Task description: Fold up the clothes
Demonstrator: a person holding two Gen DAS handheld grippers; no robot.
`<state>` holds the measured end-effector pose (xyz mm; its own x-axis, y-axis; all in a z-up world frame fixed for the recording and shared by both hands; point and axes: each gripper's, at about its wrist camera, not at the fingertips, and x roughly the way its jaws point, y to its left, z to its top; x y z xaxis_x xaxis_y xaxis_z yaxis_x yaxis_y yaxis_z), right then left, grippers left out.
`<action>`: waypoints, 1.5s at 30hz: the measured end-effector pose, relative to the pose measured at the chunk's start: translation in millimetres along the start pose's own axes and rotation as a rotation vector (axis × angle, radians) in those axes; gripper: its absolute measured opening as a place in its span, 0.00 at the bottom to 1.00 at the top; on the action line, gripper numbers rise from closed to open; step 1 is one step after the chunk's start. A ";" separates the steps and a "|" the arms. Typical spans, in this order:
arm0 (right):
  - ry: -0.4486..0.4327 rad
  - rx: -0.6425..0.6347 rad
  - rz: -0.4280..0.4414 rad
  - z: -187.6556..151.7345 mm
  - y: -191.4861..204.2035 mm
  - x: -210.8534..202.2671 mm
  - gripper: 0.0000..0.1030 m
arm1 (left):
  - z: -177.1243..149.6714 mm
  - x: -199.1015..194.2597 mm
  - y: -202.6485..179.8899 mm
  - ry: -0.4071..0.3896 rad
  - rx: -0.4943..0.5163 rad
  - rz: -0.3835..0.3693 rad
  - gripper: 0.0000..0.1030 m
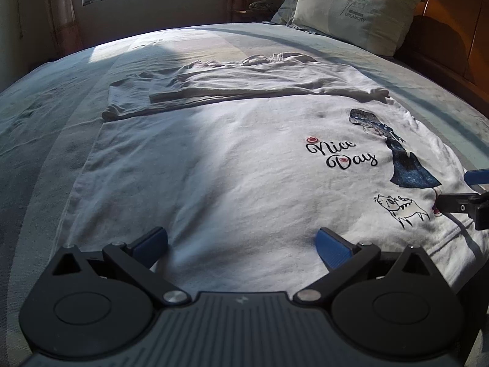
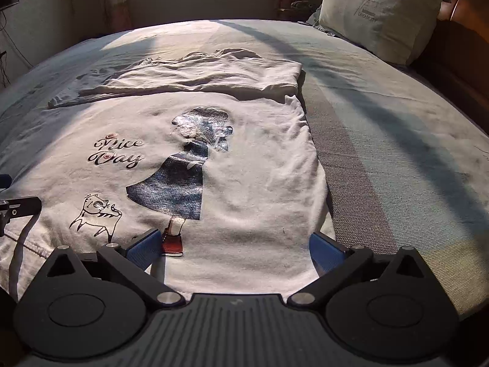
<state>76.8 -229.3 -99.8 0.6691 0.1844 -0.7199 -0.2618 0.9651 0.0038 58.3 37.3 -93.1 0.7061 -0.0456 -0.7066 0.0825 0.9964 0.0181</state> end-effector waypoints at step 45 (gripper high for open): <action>-0.366 -0.918 -0.020 -48.8 142.3 -79.7 1.00 | -55.3 -58.7 -67.9 -0.151 0.637 0.085 0.99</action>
<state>-47.7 -115.7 -75.8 0.8123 0.3654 -0.4545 -0.5827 0.4779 -0.6573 -27.7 -23.7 -92.0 0.8154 -0.0240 -0.5784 0.3895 0.7619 0.5175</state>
